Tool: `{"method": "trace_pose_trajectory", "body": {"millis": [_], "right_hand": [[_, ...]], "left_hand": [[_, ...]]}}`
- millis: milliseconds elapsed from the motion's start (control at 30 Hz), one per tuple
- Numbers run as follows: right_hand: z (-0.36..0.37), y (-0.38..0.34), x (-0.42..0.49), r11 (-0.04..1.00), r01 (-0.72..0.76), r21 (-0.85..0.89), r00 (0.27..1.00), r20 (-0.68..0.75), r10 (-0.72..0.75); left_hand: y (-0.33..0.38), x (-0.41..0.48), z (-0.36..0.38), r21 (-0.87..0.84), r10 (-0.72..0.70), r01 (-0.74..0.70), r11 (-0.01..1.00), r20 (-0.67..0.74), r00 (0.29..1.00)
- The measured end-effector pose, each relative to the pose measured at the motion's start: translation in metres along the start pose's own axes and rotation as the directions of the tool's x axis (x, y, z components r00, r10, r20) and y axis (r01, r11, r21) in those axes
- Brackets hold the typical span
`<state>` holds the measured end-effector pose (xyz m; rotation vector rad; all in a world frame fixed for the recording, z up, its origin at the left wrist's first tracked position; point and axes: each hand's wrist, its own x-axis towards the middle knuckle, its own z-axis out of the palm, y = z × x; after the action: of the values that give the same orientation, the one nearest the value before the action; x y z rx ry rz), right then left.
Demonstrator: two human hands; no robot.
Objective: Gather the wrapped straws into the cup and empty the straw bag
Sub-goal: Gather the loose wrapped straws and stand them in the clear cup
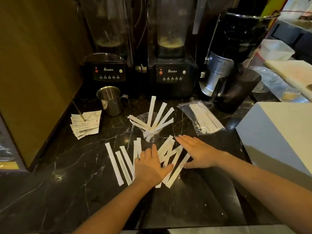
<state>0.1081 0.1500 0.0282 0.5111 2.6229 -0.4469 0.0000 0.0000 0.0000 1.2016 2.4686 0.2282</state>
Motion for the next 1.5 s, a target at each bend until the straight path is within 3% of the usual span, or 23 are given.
{"method": "trace_pose_trajectory", "body": {"millis": [233,433,833,1500], "right_hand": [[-0.009,-0.016,0.032,0.965,0.113,-0.238,0.978,0.198,-0.066],[-0.008,-0.022,0.044,0.937,0.154,-0.315,0.968,0.237,-0.079],[-0.002,-0.02,0.046,0.934,0.162,-0.32,0.98,0.162,-0.114],[0.001,-0.004,0.025,0.929,0.118,-0.351,0.993,0.043,-0.11]], "left_hand": [[0.015,0.005,0.005,0.167,-0.086,0.062,0.984,0.141,0.986],[0.018,0.008,0.007,0.225,-0.104,0.068,0.972,0.15,0.983],[0.018,0.012,0.012,0.244,-0.068,0.035,0.969,0.127,0.99],[0.028,0.013,0.012,0.101,0.088,-0.107,0.989,0.175,0.981]]}}
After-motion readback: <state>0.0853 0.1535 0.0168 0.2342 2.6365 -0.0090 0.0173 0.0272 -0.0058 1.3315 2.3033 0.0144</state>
